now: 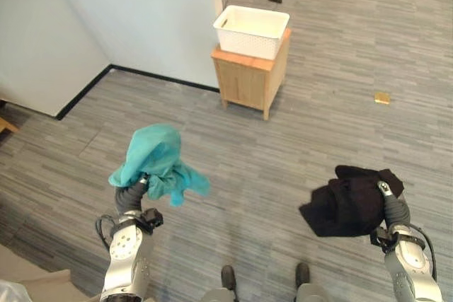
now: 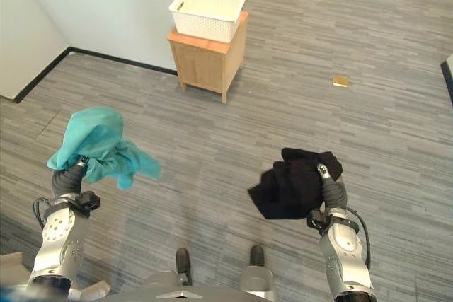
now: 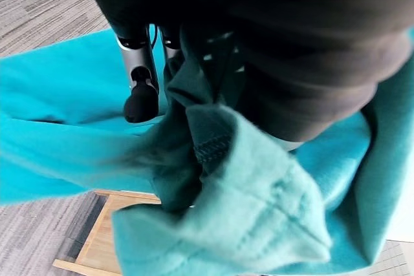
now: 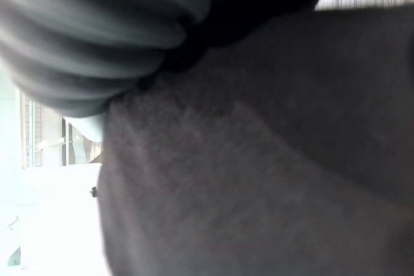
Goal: Pick up bed clothes into laundry basket.
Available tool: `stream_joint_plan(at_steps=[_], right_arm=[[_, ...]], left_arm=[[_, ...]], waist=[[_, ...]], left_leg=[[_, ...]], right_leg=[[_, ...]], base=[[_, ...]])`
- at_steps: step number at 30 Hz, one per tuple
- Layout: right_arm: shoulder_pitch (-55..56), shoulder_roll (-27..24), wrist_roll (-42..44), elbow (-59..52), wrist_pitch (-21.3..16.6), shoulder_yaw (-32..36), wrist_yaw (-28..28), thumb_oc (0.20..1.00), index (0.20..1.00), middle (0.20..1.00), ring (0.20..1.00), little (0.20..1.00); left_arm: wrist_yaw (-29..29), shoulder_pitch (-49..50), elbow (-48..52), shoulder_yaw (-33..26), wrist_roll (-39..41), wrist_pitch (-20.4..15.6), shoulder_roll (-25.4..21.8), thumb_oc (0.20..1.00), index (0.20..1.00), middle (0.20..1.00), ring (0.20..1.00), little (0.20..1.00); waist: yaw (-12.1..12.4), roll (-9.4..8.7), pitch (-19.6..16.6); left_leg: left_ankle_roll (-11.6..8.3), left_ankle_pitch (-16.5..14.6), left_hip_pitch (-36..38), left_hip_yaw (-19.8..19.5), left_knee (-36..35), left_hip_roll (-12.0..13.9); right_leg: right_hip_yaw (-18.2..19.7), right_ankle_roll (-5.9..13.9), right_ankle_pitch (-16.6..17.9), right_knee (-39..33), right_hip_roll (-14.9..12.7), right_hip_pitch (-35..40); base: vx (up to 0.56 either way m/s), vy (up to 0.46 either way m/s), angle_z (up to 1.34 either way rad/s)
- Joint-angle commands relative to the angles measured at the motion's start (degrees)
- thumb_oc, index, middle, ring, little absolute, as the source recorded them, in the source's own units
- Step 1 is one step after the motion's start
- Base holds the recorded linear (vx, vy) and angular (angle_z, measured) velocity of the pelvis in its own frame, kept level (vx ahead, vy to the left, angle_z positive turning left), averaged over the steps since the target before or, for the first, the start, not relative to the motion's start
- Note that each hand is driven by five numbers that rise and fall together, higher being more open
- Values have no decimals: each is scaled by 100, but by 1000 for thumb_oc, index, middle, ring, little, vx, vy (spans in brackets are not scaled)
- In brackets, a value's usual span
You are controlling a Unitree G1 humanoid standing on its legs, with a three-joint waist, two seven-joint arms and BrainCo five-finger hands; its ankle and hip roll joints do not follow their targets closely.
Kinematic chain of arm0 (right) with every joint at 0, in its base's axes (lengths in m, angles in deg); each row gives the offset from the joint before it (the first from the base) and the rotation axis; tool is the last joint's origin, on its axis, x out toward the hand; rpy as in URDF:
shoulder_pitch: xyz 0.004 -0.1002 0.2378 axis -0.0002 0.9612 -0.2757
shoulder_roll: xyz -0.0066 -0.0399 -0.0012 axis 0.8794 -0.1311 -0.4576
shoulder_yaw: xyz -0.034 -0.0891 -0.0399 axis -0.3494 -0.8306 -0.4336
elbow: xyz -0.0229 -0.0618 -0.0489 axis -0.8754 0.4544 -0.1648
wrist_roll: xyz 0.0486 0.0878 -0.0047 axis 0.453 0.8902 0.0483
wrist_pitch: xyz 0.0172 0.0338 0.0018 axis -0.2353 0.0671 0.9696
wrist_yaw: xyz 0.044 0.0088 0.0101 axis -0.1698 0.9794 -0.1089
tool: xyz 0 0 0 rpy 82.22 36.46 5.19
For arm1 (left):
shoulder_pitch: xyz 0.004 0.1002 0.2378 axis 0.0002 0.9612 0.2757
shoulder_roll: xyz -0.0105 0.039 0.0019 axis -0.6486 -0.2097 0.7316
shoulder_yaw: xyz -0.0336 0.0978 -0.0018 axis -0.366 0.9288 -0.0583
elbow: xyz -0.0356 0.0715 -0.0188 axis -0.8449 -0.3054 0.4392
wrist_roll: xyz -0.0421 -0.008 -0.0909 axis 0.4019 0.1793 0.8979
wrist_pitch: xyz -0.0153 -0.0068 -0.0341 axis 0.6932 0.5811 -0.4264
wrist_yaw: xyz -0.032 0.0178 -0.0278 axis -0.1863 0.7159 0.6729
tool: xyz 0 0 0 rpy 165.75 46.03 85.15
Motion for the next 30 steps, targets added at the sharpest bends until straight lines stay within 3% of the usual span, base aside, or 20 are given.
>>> stream_joint_plan(at_steps=[1, 2, 7, 11, 16, 24, 30], right_arm=[[-238, -126, 56, -457, -314, 229, 0, 200, 200, 200, 200, 200], [-373, -266, 917, -296, -496, 725, 60, 200, 200, 200, 200, 200], [-337, -48, 805, -125, -424, 684, 49, 200, 200, 200, 200, 200], [-390, -290, 474, -27, -233, 566, -117, 200, 200, 200, 200, 200], [-868, -596, 264, -269, -267, 437, -76, 200, 200, 200, 200, 200], [-1006, -582, -89, -451, -167, 168, -115, 200, 200, 200, 200, 200], [-891, -309, -82, -560, -381, 461, 76, 200, 200, 200, 200, 200]], left_arm=[[7, -153, 364, -251, -183, -407, -202, 200, 200, 200, 200, 200], [589, -281, 416, 263, 35, -90, -278, 200, 200, 200, 200, 200], [581, -86, 471, 95, -117, -64, -342, 200, 200, 200, 200, 200], [570, -151, 436, -84, -439, -44, -577, 200, 200, 200, 200, 200], [452, -717, 453, -10, -599, -33, -939, 200, 200, 200, 200, 200], [515, -923, 515, 232, -427, -65, -784, 200, 200, 200, 200, 200], [258, -771, 595, -102, -437, -196, -684, 200, 200, 200, 200, 200]], waist=[[-82, -112, -201], [-189, -137, -197], [-161, -79, -282], [-70, -125, -329], [-31, -120, -375], [-21, -123, -417], [-44, -113, -422]], left_leg=[[76, -329, -74, -265, 293, 87], [-192, -515, -284, -162, 1150, 611], [-64, -636, -115, -130, 990, 471], [-34, -662, -75, -115, 942, 401], [14, -621, -1, -123, 758, 298], [63, -638, 63, -149, 704, 206], [101, -724, 106, -161, 759, 180]], right_leg=[[2, 218, -347, 538, -340, 7], [-637, -142, -692, 745, -47, 304], [-624, -60, -639, 756, -158, 281], [-630, 6, -578, 708, -216, 308], [-637, 70, -566, 786, -295, 302], [-649, 94, -571, 809, -354, 340], [-621, 117, -588, 932, -392, 351]], base=[[-8, -51, 1], [0, 0, 0], [-10, 75, 8], [0, 59, -5], [-1, 43, 1], [13, 16, 2], [45, 6, 0]])
